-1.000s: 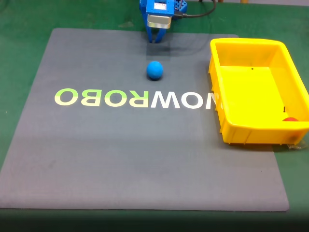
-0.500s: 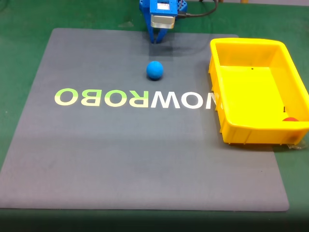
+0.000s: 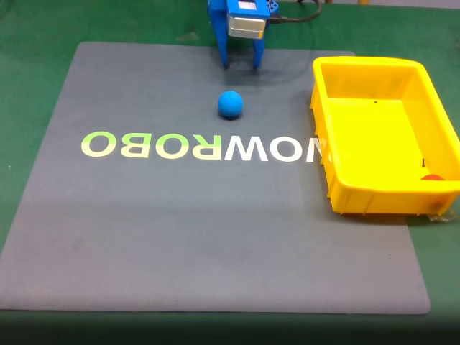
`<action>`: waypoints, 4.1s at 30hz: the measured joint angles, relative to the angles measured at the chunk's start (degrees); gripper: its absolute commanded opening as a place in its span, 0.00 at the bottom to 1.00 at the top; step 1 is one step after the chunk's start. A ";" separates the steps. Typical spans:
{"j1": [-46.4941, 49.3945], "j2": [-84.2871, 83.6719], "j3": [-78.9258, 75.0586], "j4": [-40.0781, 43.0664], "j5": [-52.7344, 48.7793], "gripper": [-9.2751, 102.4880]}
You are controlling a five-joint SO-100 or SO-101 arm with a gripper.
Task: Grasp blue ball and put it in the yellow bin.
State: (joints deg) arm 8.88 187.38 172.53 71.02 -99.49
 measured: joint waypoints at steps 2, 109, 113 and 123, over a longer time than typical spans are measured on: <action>0.18 -3.16 -1.67 -2.29 -1.14 0.31; -1.32 -96.50 -56.69 -27.95 2.46 0.08; -1.32 -95.10 -56.60 -29.71 3.34 0.08; -6.59 -80.33 -56.60 -39.46 6.94 0.08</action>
State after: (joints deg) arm 2.29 107.05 115.93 31.55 -92.55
